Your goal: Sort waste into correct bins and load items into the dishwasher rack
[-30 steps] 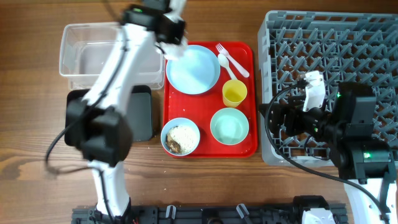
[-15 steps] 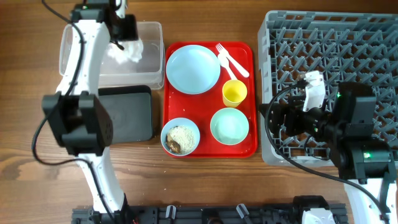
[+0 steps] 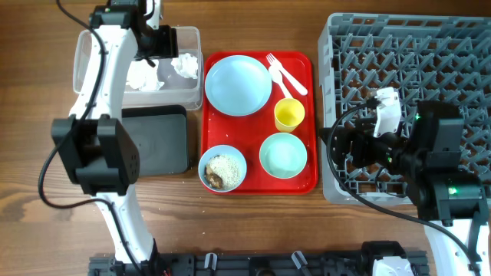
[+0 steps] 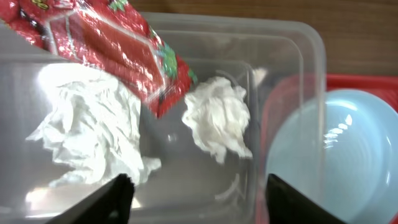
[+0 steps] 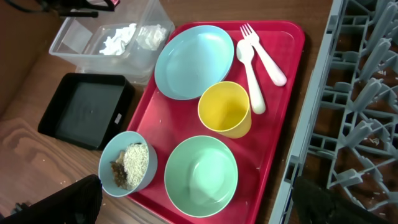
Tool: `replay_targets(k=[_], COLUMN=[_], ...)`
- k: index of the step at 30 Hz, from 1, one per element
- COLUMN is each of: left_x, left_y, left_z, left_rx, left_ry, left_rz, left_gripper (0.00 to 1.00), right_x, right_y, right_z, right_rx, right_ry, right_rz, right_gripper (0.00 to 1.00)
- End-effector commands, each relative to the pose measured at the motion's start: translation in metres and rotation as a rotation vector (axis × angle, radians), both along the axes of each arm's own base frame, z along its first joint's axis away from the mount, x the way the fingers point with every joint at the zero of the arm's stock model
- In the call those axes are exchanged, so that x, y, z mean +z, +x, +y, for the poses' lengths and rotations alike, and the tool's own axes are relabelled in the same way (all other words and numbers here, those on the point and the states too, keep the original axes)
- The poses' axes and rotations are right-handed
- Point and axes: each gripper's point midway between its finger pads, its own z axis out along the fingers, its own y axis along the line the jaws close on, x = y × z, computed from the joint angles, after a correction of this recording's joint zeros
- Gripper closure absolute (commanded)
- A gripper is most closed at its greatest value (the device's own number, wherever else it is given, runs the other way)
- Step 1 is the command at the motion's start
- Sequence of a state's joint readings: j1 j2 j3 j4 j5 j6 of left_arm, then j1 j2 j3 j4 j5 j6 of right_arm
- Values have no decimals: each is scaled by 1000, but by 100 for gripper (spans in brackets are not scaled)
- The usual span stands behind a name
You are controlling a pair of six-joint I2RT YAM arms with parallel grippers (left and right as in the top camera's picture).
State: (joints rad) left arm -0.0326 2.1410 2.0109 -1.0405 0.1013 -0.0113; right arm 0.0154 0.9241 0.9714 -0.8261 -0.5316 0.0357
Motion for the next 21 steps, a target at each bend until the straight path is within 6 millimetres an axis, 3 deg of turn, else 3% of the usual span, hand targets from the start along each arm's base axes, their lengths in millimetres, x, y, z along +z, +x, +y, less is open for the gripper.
replay_targets(k=[1,6,13,21], left_x=[17,-3,18,16], left_y=[0,3,24,17], left_z=[-7,-7,-7,-18], left_rx=[-14,-10,36,14], left_ry=[-28,-29,-59,-68], left_rz=[-37,-1,-113,-86], left_gripper=[36,38,40,41], right_x=[8,8,7,6], right_y=[1,1,3,3], right_z=[4,3,-1,-1], right_rx=[20,19,-1,-1], right_ry=[8,7,-15,-14], right_rz=[-22,-22,-25,-21], right_gripper=[0,0,0,0])
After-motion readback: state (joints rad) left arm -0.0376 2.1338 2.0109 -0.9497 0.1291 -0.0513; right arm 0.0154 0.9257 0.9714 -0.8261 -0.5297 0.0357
